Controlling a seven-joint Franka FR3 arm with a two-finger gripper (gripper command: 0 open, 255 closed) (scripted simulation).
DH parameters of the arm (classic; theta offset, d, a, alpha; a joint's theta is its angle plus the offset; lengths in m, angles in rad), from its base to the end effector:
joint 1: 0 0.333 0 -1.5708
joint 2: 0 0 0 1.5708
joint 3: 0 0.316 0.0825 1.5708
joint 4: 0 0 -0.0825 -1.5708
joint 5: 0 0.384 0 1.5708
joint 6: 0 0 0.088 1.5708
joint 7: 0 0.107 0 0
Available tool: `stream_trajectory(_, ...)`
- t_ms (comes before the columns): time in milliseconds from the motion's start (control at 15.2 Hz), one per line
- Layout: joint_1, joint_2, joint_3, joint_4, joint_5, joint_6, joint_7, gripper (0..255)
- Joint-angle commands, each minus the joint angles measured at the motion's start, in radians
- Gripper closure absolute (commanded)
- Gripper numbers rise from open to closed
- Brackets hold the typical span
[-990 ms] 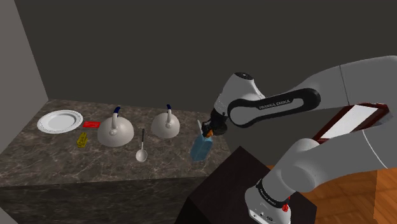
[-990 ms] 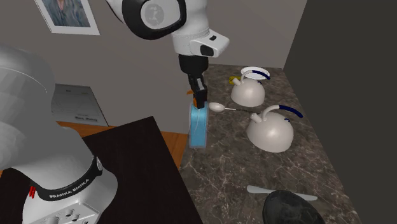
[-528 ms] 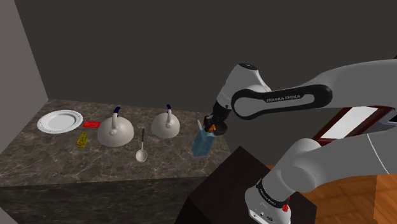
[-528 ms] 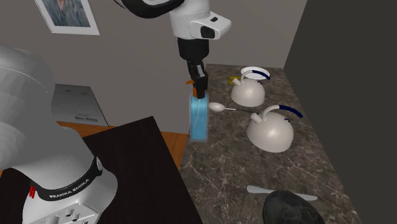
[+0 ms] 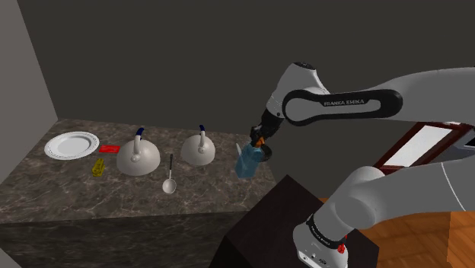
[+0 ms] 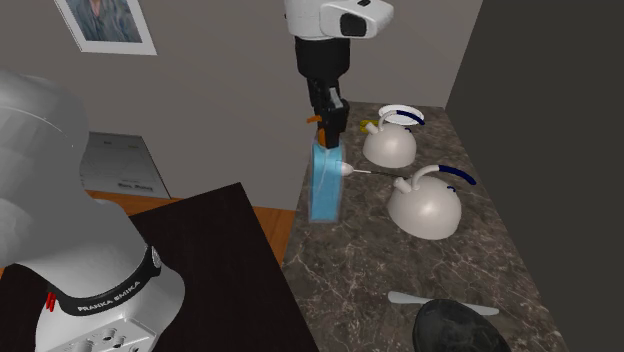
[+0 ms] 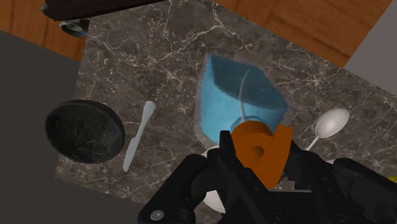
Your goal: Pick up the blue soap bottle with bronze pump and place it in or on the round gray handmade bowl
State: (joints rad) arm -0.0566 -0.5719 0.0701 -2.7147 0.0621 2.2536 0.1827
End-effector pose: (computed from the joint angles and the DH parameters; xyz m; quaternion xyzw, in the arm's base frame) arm 0.3653 0.0054 0.4078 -0.9927 0.1070 -0.0543 0.0113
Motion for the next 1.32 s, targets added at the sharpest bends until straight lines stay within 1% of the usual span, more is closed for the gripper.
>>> stream_trajectory(0, -0.026, 0.022, -0.037, 0.030, -0.020, -0.009, -0.047, 255)
stream_trajectory(330, -0.081, 0.096, -0.132, 0.128, -0.059, -0.036, -0.166, 255)
stream_trajectory(660, -0.121, 0.191, -0.218, 0.253, -0.075, -0.067, -0.280, 255)
stream_trajectory(990, -0.149, 0.303, -0.297, 0.402, -0.068, -0.107, -0.393, 255)
stream_trajectory(1254, -0.170, 0.405, -0.352, 0.539, -0.044, -0.147, -0.484, 255)
